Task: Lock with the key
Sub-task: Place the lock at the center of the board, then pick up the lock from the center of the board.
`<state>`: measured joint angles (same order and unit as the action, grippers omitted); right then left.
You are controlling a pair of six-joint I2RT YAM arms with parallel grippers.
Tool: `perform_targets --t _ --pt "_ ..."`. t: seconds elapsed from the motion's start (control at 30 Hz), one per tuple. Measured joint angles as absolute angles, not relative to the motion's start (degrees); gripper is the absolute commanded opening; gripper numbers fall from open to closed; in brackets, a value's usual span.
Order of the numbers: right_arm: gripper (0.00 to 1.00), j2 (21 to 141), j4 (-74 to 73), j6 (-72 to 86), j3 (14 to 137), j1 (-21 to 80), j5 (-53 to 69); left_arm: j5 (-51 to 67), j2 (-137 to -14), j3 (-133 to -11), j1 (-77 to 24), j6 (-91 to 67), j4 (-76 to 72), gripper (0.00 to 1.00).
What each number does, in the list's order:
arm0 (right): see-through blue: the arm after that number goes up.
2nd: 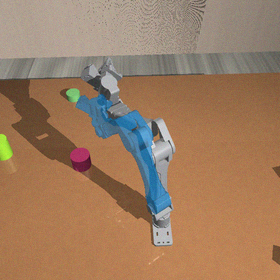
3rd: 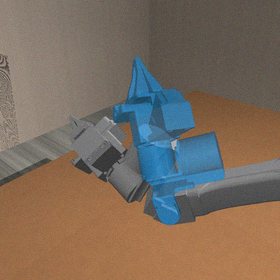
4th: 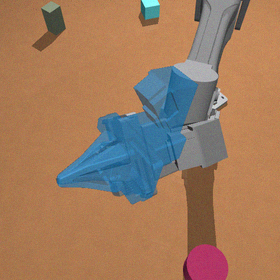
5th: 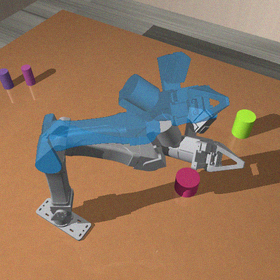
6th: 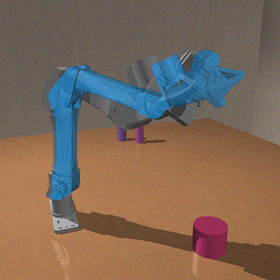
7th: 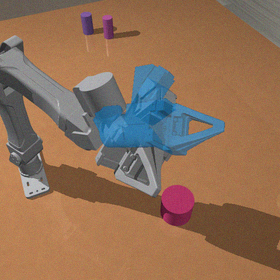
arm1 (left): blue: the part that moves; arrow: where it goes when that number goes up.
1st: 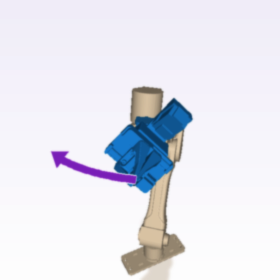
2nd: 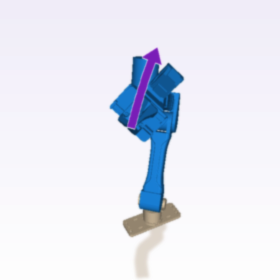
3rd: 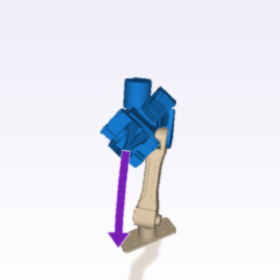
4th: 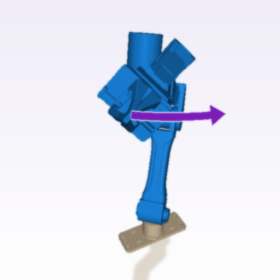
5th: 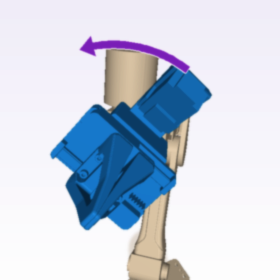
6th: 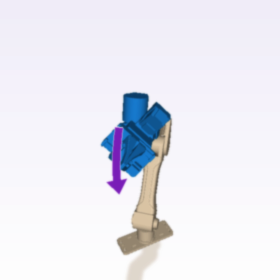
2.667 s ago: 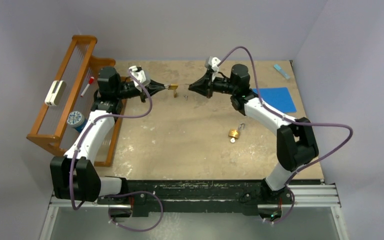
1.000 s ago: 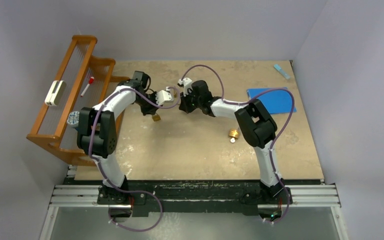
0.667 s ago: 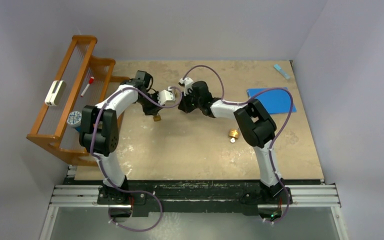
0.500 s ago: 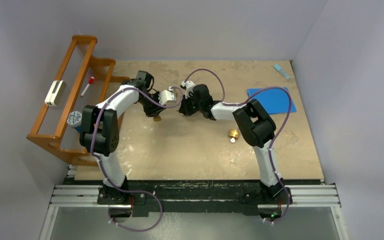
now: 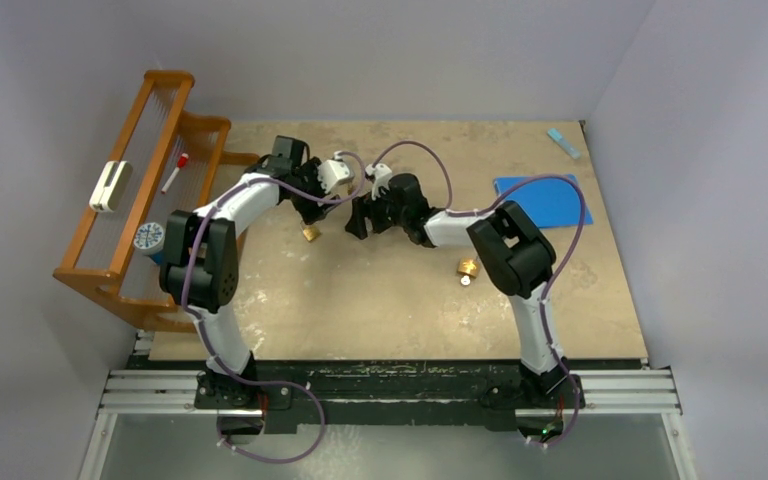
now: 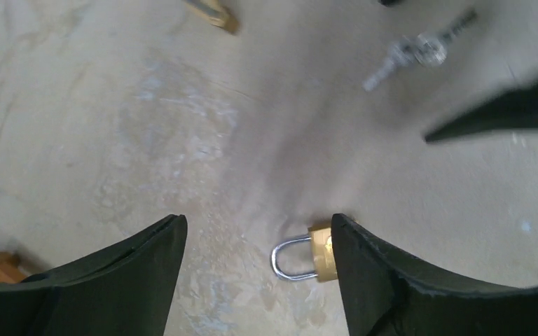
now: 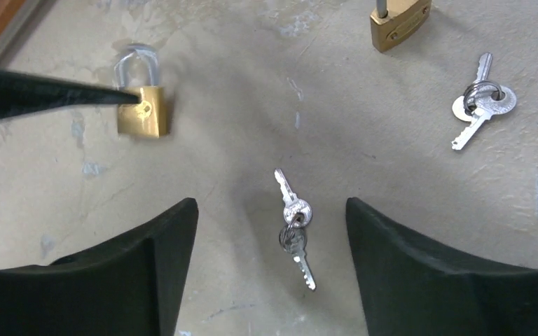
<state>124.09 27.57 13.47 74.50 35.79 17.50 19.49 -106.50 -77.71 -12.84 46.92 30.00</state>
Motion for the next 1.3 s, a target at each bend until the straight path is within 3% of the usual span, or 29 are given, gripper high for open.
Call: perform_targets --t 0.13,0.63,1.1,1.3 --pt "0.99 121.9 29.1 13.9 71.8 35.8 17.3 15.8 -105.7 -75.6 -12.9 38.3 20.1 0.85" --pt "0.99 111.9 30.8 14.8 61.8 34.9 14.6 1.8 -98.0 -66.1 -10.2 1.7 -17.3 0.88" --pt "0.99 97.8 31.8 18.7 50.6 33.8 5.4 -3.6 -89.7 -57.7 -9.5 -8.5 -28.7 0.89" --pt "0.99 92.5 18.8 26.8 49.3 32.6 -6.4 -1.8 -89.2 -54.6 -7.8 -10.1 -29.9 0.9"
